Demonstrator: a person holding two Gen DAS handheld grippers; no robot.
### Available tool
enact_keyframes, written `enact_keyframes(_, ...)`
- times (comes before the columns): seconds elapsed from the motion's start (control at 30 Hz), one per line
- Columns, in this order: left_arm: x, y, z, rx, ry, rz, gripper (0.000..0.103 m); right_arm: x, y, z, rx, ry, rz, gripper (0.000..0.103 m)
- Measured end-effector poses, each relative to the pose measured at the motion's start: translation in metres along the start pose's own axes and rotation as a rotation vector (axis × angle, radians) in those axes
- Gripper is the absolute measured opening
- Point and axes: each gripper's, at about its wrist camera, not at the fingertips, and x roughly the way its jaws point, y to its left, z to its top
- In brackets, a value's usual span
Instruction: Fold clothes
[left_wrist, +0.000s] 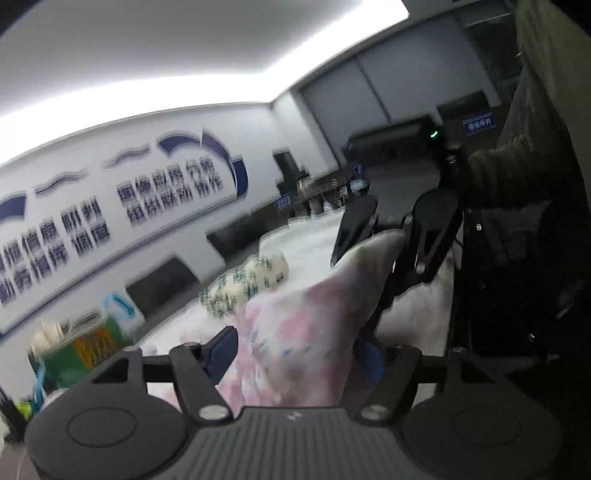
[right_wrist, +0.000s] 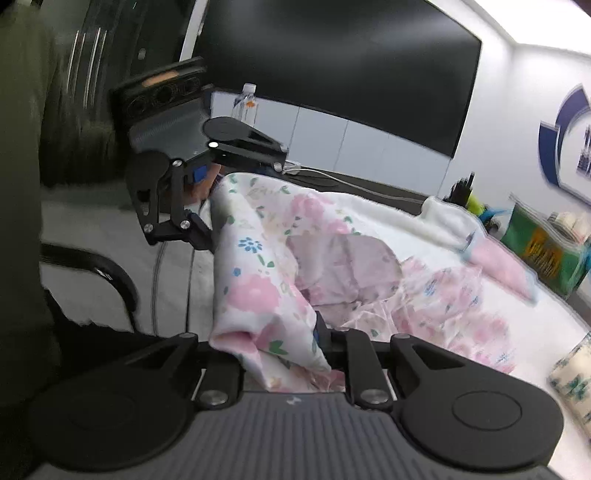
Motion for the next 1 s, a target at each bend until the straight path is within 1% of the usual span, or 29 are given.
enact_keyframes(0.03, 0.003, -0.002, -0.001, 0.007, -0.014, -0.009, 0.056, -0.001, 0.000, 0.000, 0.010, 0.004, 0.014, 0.013)
enact_keyframes(0.07, 0.006, 0.000, -0.002, -0.006, -0.012, -0.042, 0.043, -0.002, 0.000, 0.000, 0.016, 0.010, 0.027, 0.013)
enact_keyframes(0.1, 0.009, 0.005, -0.002, -0.046, -0.004, -0.099, 0.026, -0.003, 0.000, 0.000, 0.023, 0.015, 0.040, 0.013)
enact_keyframes(0.17, 0.016, 0.016, -0.003, -0.125, 0.011, -0.214, 0.009, -0.006, 0.006, -0.001, 0.032, 0.025, 0.074, 0.013)
enact_keyframes(0.2, 0.020, 0.025, -0.002, -0.198, 0.026, -0.277, 0.009, -0.008, 0.012, -0.001, 0.033, 0.030, 0.095, 0.012)
enact_keyframes(0.23, 0.024, 0.033, -0.002, -0.271, 0.041, -0.340, 0.010, -0.010, 0.008, -0.003, 0.073, 0.018, 0.094, 0.012)
enact_keyframes(0.27, 0.027, 0.041, -0.003, -0.354, 0.063, -0.385, 0.010, -0.011, 0.003, -0.006, 0.119, 0.003, 0.090, 0.012)
enact_keyframes(0.37, 0.049, 0.068, -0.013, -0.675, 0.156, -0.444, 0.011, -0.017, -0.013, -0.013, 0.257, -0.040, 0.075, 0.013)
enact_keyframes(0.4, 0.054, 0.076, -0.017, -0.752, 0.168, -0.420, 0.013, -0.018, -0.018, -0.015, 0.302, -0.055, 0.070, 0.015)
enact_keyframes(0.47, 0.065, 0.089, -0.025, -0.887, 0.178, -0.363, 0.015, -0.022, -0.028, -0.020, 0.394, -0.084, 0.060, 0.037)
enact_keyframes(0.5, 0.069, 0.095, -0.029, -0.945, 0.176, -0.330, 0.016, -0.024, -0.034, -0.022, 0.440, -0.099, 0.054, 0.051)
enact_keyframes(0.57, 0.078, 0.108, -0.037, -1.059, 0.172, -0.263, 0.020, -0.027, -0.044, -0.027, 0.532, -0.128, 0.044, 0.051)
enact_keyframes(0.6, 0.082, 0.114, -0.041, -1.115, 0.170, -0.228, 0.024, -0.024, -0.049, -0.030, 0.587, -0.129, 0.027, 0.048)
enact_keyframes(0.63, 0.083, 0.117, -0.045, -1.157, 0.168, -0.189, 0.027, -0.021, -0.053, -0.032, 0.645, -0.129, 0.009, 0.042)
enact_keyframes(0.67, 0.084, 0.120, -0.049, -1.199, 0.165, -0.149, 0.035, -0.017, -0.058, -0.035, 0.702, -0.128, -0.010, 0.039)
enact_keyframes(0.7, 0.082, 0.122, -0.051, -1.207, 0.167, -0.111, 0.043, -0.014, -0.063, -0.038, 0.759, -0.128, -0.029, 0.034)
enact_keyframes(0.73, 0.080, 0.123, -0.053, -1.215, 0.168, -0.074, 0.046, -0.010, -0.067, -0.040, 0.816, -0.127, -0.048, 0.033)
enact_keyframes(0.8, 0.071, 0.119, -0.051, -1.180, 0.157, -0.025, 0.057, -0.006, -0.069, -0.043, 0.879, -0.114, -0.078, 0.033)
enact_keyframes(0.83, 0.066, 0.116, -0.050, -1.162, 0.151, 0.000, 0.060, -0.005, -0.069, -0.044, 0.909, -0.108, -0.086, 0.034)
enact_keyframes(0.9, 0.060, 0.117, -0.046, -1.173, 0.120, 0.053, 0.074, -0.007, -0.068, -0.045, 0.939, -0.116, -0.102, 0.037)
enact_keyframes(0.97, 0.054, 0.118, -0.043, -1.183, 0.089, 0.107, 0.078, -0.007, -0.070, -0.045, 0.954, -0.115, -0.120, 0.049)
enact_keyframes(1.0, 0.051, 0.118, -0.041, -1.188, 0.073, 0.134, 0.078, -0.008, -0.071, -0.044, 0.961, -0.115, -0.129, 0.058)
